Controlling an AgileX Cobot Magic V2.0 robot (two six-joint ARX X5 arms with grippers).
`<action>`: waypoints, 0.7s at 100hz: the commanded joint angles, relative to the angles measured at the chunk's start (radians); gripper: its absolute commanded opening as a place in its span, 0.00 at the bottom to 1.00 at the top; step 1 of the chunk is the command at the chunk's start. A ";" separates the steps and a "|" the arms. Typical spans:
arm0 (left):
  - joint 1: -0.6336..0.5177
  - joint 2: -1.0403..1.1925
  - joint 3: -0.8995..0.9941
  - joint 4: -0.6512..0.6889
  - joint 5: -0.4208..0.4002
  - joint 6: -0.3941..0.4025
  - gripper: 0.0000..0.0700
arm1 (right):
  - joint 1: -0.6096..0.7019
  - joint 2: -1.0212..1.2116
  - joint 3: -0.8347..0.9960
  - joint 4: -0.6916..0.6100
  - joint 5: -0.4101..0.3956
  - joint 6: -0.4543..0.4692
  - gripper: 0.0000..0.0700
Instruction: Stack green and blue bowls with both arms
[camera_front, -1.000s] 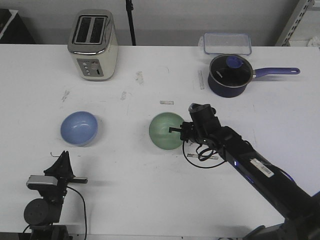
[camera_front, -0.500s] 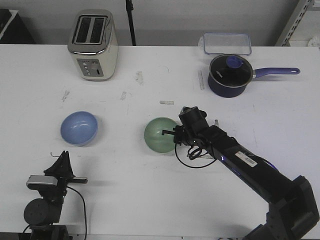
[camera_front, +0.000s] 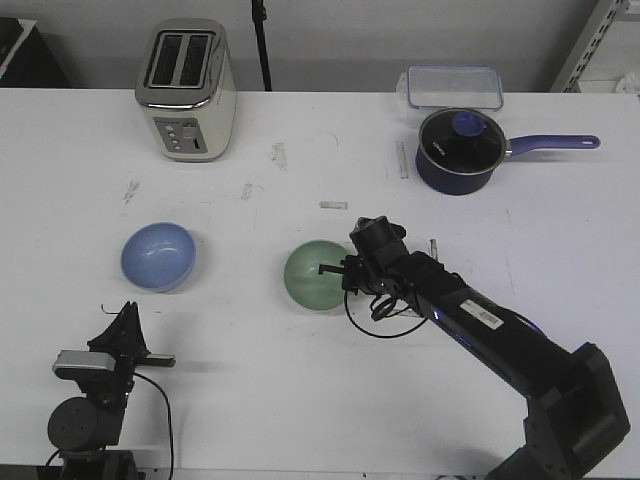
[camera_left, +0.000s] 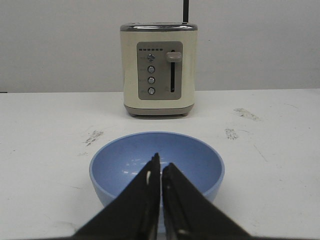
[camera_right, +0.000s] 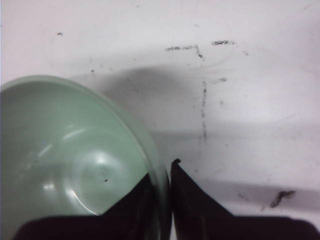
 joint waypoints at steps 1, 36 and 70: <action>0.001 -0.002 -0.022 0.012 -0.002 0.005 0.00 | 0.008 0.019 0.023 0.008 0.002 0.009 0.06; 0.001 -0.002 -0.022 0.011 -0.002 0.005 0.00 | 0.007 0.016 0.023 0.013 0.018 0.008 0.33; 0.001 -0.002 -0.022 0.011 -0.002 0.005 0.00 | -0.008 -0.113 0.021 0.029 0.082 -0.129 0.68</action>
